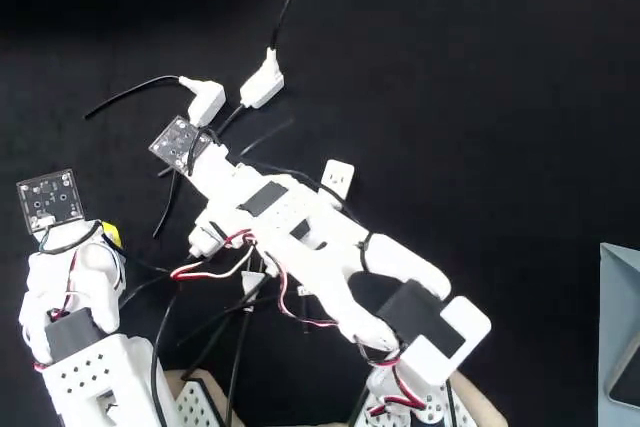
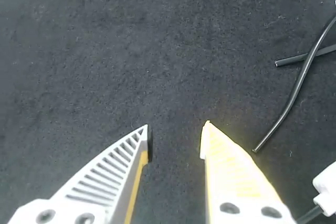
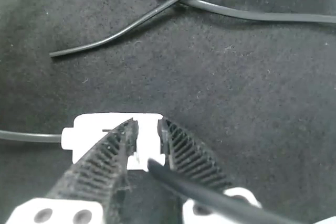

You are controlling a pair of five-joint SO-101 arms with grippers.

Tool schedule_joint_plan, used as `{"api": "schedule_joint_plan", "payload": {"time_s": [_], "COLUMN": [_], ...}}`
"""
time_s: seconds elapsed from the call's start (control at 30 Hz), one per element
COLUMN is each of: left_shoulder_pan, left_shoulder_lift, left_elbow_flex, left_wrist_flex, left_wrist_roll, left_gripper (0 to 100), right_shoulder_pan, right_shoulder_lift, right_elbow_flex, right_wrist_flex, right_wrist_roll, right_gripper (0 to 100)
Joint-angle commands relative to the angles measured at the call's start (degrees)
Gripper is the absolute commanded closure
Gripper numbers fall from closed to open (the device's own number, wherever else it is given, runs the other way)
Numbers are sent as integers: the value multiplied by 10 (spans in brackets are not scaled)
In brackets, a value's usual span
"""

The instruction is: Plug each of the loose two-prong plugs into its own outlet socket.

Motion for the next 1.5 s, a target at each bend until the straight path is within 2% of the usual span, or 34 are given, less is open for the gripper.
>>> {"api": "schedule_joint_plan", "payload": {"time_s": [0.0,0.4,0.57,0.67,0.9,1.03,1.1,1.17,1.23,1.33,1.47], "left_shoulder_pan": [-3,-3,-3,-4,-4,1,15,39,76,119,139], "left_shoulder_lift": [-7,-6,-4,-4,-2,-6,-2,-1,-1,0,0], "left_elbow_flex": [-3,-2,-2,-2,-2,-9,-23,-42,-70,-116,-167], "left_wrist_flex": [2,2,2,2,5,29,38,64,97,143,185], "left_wrist_roll": [5,4,3,2,2,2,2,2,1,1,0], "left_gripper": [830,826,825,825,822,754,736,736,736,736,737], "right_shoulder_pan": [10,9,9,9,-25,-24,-11,3,33,96,186], "right_shoulder_lift": [27,2,-77,-134,-265,-342,-381,-426,-471,-534,-596], "right_elbow_flex": [-15,-17,-46,-61,-51,-29,-10,15,53,119,187], "right_wrist_flex": [4,18,131,200,298,365,404,429,431,430,418], "right_wrist_roll": [-4,1,-4,-4,-4,-4,-4,-4,-4,-4,-5], "right_gripper": [987,975,793,742,743,745,783,876,986,966,986]}}
